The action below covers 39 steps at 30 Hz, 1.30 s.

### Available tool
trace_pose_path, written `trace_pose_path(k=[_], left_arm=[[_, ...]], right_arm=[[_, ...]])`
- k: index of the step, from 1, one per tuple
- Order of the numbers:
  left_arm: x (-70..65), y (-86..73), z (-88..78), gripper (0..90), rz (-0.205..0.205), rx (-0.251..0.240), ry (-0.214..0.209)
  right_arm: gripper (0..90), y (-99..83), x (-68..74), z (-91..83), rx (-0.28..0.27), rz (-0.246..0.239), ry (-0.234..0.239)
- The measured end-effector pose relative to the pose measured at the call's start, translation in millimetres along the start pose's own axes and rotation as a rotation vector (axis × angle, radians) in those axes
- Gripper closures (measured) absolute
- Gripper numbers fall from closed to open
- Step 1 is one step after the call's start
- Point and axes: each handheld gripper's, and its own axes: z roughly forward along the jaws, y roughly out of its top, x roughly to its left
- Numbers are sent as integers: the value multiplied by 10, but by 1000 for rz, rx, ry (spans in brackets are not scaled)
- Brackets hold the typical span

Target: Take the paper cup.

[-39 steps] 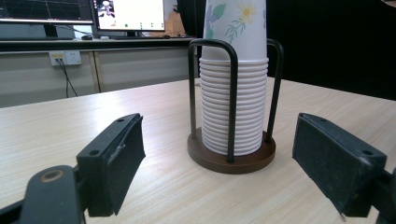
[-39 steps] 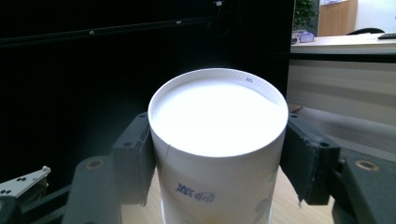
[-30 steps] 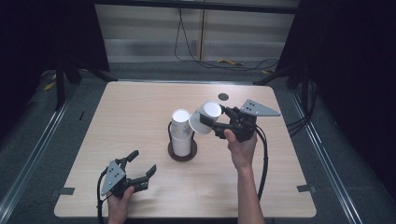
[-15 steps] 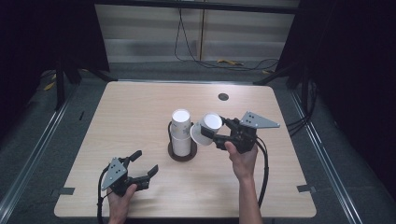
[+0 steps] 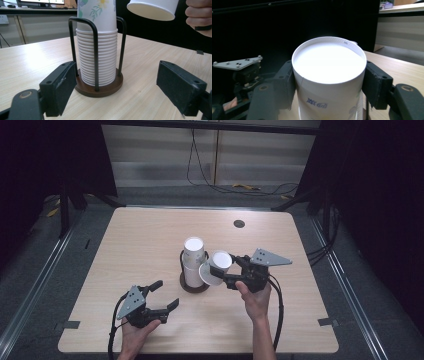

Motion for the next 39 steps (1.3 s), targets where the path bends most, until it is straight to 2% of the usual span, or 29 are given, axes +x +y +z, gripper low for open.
trace_pose_path(k=[2,9,11,18,22,24,25,27,33,39], left_arm=[[3,14,30,167,-6,8,-24],[-57,37,90,165,20,32,-31],[-72,30,117,159,27,42,-47],[-92,51,144,159,15,38,-101],[-106,93,164,159,30,38,-124],[-123,116,179,160,52,47,-138],[-123,116,179,160,52,47,-138],[-146,129,198,164,53,44,-167],[-171,157,233,164,74,51,-195],[-186,153,252,162,77,52,-213]], right_arm=[[349,-43,25,21,13,-1,15],[352,-161,48,63,20,-4,60],[352,-184,62,78,28,-5,67],[352,-301,50,104,27,28,103],[352,-353,55,130,37,29,119],[352,-382,71,151,48,30,132],[352,-391,76,159,52,27,136],[352,-412,84,175,56,25,145],[352,-456,109,226,81,21,167],[352,-479,132,273,98,20,187]])
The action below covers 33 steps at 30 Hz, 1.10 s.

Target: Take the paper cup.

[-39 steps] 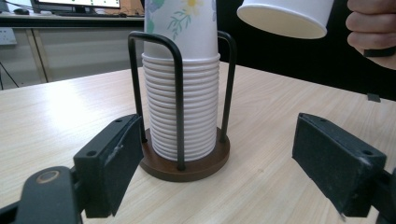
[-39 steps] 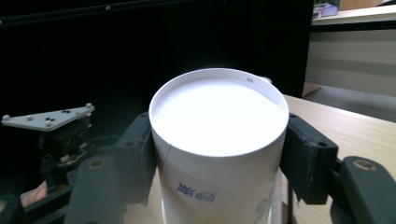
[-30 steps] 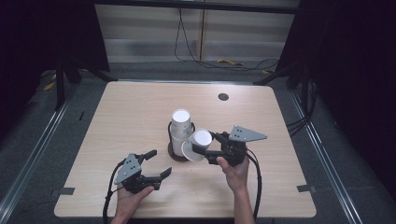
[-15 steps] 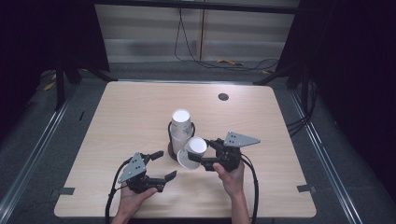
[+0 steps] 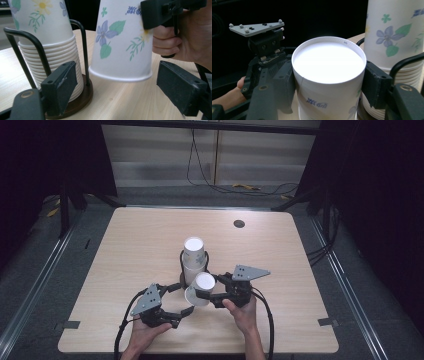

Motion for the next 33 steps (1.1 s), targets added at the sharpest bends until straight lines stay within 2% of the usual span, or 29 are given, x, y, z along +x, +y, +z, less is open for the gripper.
trace_pose_path(k=[1,6,11,19,20,33], left_arm=[[-4,-7,13,160,-6,1,-16],[-19,-19,56,164,5,15,-39],[-27,-17,96,166,11,24,-36],[-43,-18,157,198,10,37,-55],[-53,-14,166,197,-11,26,-63],[-35,-27,184,263,-1,37,-77]], right_arm=[[351,-9,7,30,9,-5,7],[350,-30,17,93,14,-3,30],[350,-57,25,133,31,0,41],[349,-75,41,154,32,5,63],[348,-89,41,146,21,9,75],[325,-131,25,129,10,30,93]])
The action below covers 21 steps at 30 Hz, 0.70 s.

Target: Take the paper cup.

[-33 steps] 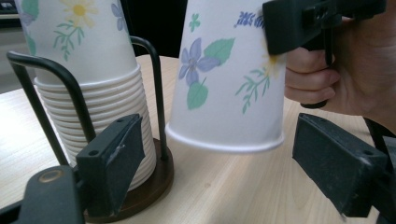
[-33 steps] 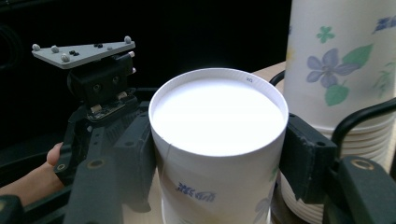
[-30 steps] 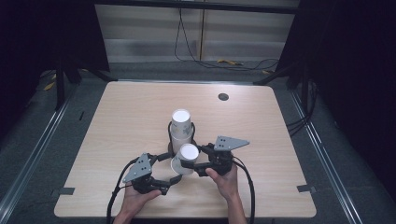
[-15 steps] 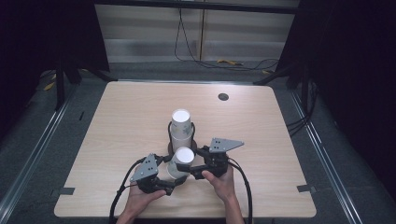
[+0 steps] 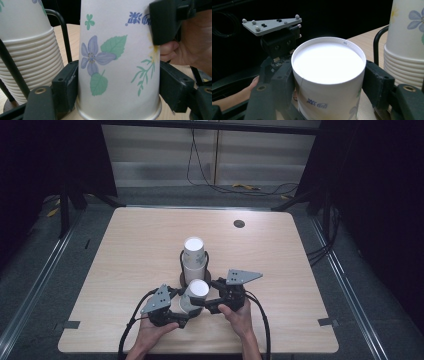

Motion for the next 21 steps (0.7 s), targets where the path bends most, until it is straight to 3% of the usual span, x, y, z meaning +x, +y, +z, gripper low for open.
trace_pose_path(k=[9,21], left_arm=[[11,-7,-1,274,7,33,4],[41,4,-66,272,3,52,22]], right_arm=[[239,21,-11,-16,-15,16,-13],[222,28,-6,-54,-22,16,-36]])
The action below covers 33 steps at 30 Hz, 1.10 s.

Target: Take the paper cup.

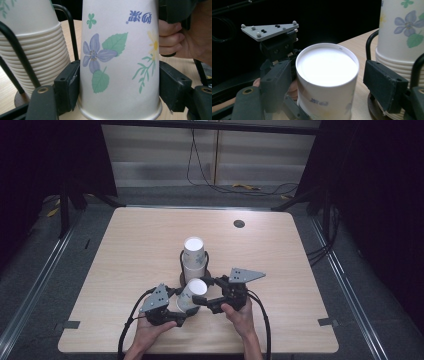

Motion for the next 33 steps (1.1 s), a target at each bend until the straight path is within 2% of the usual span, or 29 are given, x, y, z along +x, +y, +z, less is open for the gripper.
trace_pose_path(k=[6,15,17,22,24,27,33], left_arm=[[45,-2,-68,275,-5,3,13],[95,28,-124,281,-3,36,23],[105,39,-136,282,-15,44,28],[135,70,-167,282,-1,65,31],[141,83,-178,283,2,71,29],[149,105,-189,284,11,83,34],[170,116,-215,289,-2,101,31]], right_arm=[[222,8,3,-31,-2,-4,-11],[233,20,-1,-97,16,-13,-43],[234,19,-4,-115,24,-15,-50],[240,26,-7,-162,48,-29,-81],[241,20,-4,-169,70,-39,-108],[248,13,-12,-174,71,-42,-106],[257,21,-17,-192,98,-51,-115]])
